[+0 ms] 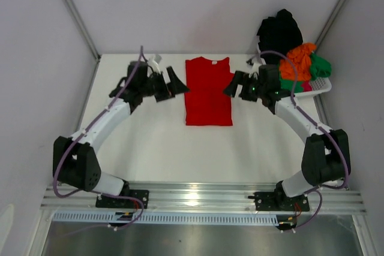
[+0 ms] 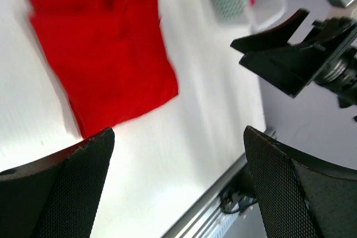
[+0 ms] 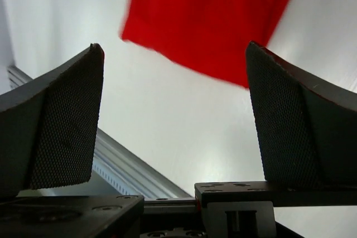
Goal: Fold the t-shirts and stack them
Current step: Fold the tshirt
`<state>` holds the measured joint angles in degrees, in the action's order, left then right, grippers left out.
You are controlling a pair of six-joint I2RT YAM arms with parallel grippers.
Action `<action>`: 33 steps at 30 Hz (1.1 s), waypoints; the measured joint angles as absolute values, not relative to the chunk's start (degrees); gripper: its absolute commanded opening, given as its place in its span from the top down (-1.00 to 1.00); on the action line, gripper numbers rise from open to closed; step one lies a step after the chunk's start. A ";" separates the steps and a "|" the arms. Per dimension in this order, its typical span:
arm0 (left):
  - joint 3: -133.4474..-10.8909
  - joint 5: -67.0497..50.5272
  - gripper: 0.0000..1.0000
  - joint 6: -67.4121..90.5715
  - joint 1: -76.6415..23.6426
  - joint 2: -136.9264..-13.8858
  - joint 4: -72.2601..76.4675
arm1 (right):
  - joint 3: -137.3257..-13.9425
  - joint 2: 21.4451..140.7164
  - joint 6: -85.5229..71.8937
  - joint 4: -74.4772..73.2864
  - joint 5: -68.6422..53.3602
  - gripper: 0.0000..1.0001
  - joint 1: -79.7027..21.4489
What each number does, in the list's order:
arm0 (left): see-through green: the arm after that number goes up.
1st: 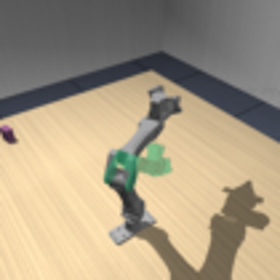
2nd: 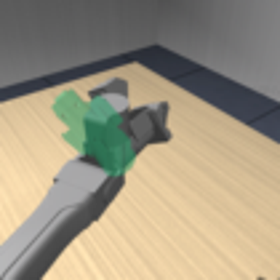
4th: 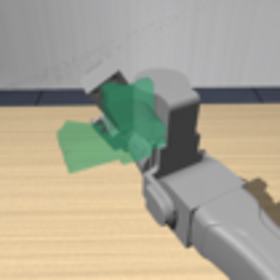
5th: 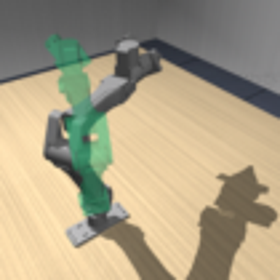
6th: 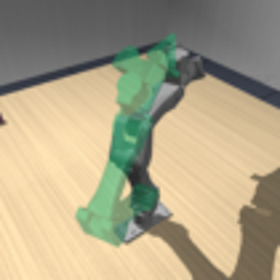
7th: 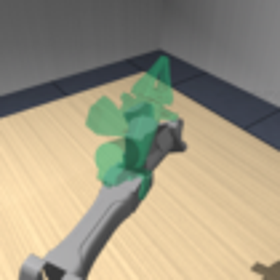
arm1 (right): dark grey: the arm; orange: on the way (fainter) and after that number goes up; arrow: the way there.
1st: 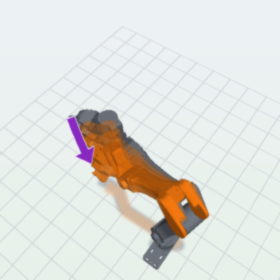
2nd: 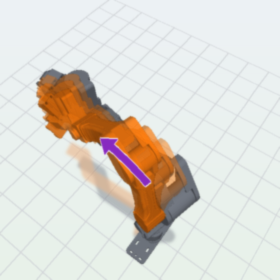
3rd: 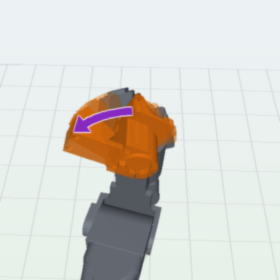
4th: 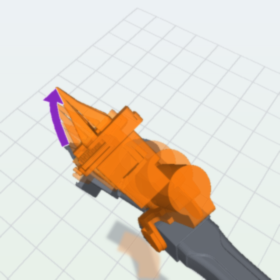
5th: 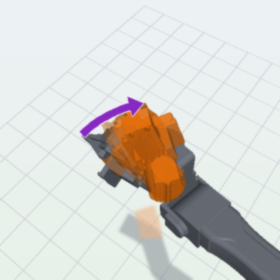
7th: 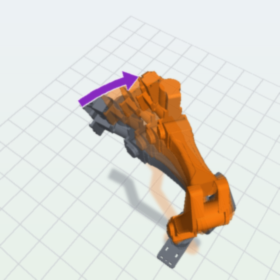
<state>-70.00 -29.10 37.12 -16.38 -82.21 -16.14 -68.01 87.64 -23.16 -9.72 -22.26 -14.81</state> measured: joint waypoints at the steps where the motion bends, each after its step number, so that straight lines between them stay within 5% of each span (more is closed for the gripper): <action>1: -66.70 -28.71 -0.99 37.30 -17.74 -82.28 -15.14 | -65.08 87.44 -23.11 -10.00 -21.67 -0.93 -14.90; 9: -50.37 -25.78 -0.85 39.99 -23.59 -86.67 -13.80 | -47.70 87.48 -23.66 -11.57 -18.13 -0.83 -15.22; 20: -50.35 -23.53 -0.51 42.17 -23.51 -95.48 -4.43 | -49.34 97.17 -25.36 0.27 -19.66 -0.56 -15.42; 33: -50.50 -24.75 -0.39 45.34 -23.44 -101.32 1.83 | -49.34 99.20 -27.49 4.60 -19.97 -0.36 -16.47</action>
